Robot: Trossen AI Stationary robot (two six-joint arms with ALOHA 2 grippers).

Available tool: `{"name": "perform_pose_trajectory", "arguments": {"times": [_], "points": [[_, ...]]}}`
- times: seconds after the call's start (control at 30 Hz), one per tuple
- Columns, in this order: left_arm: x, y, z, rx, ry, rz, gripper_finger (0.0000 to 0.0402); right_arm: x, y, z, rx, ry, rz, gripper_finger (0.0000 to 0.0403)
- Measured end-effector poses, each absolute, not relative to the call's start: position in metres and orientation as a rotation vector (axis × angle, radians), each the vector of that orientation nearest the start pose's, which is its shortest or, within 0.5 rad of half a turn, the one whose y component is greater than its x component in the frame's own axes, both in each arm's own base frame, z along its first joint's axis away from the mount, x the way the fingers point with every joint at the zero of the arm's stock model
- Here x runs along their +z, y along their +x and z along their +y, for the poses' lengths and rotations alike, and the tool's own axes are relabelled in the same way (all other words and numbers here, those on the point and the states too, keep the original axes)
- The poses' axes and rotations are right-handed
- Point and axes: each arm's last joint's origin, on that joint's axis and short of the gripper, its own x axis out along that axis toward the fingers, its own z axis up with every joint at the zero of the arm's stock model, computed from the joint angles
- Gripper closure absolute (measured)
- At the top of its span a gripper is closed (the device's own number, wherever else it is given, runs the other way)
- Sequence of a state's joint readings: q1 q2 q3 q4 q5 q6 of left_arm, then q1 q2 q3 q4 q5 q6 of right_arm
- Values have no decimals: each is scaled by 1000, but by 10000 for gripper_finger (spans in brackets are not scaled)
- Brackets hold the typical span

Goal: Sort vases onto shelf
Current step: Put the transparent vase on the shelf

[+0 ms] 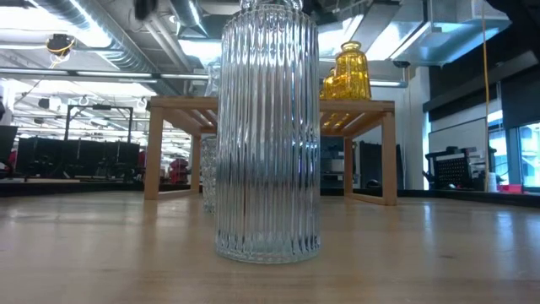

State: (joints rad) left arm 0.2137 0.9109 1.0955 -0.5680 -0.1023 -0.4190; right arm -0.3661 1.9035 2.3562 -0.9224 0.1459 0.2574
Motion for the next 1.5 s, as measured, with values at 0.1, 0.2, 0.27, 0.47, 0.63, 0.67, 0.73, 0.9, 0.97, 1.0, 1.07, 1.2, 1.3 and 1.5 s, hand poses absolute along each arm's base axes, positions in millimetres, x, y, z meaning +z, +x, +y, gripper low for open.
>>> {"name": "perform_pose_trajectory", "arguments": {"times": [0.1, 0.2, 0.27, 0.47, 0.63, 0.67, 0.73, 0.9, 0.97, 1.0, 1.07, 1.2, 1.3, 1.5], "points": [[350, 190, 61, 431, -575, 354, 401, 476, 350, -138, -557, 301, 420, 189], [323, 205, 74, 372, -712, 311, 401, 480, 342, -133, -557, 297, 430, 223], [310, 214, 80, 361, -763, 247, 401, 482, 337, -131, -556, 294, 444, 243], [272, 227, 97, 405, -928, 201, 401, 490, 320, -124, -546, 279, 476, 287], [257, 245, 105, 392, -998, 153, 402, 495, 311, -121, -537, 241, 492, 301], [256, 248, 106, 392, -1011, 131, 402, 495, 310, -121, -535, 233, 496, 302], [254, 251, 109, 426, -1030, 100, 402, 496, 305, -119, -534, 229, 509, 303], [253, 251, 111, 499, -1040, 59, 402, 497, 297, -116, -537, 211, 546, 304], [254, 251, 112, 496, -1040, 43, 401, 497, 294, -116, -538, 205, 556, 304], [255, 251, 113, 499, -1034, 33, 401, 497, 294, -116, -539, 204, 562, 304], [255, 251, 113, 504, -1039, 17, 401, 497, 294, -116, -539, 204, 563, 304], [258, 253, 112, 513, -1046, -4, 401, 497, 294, -115, -533, 191, 569, 304], [270, 258, 111, 498, -1042, -16, 401, 497, 294, -115, -529, 184, 571, 304], [312, 267, 105, 535, -856, 79, 401, 496, 293, -115, -529, 185, 586, 304]]}}
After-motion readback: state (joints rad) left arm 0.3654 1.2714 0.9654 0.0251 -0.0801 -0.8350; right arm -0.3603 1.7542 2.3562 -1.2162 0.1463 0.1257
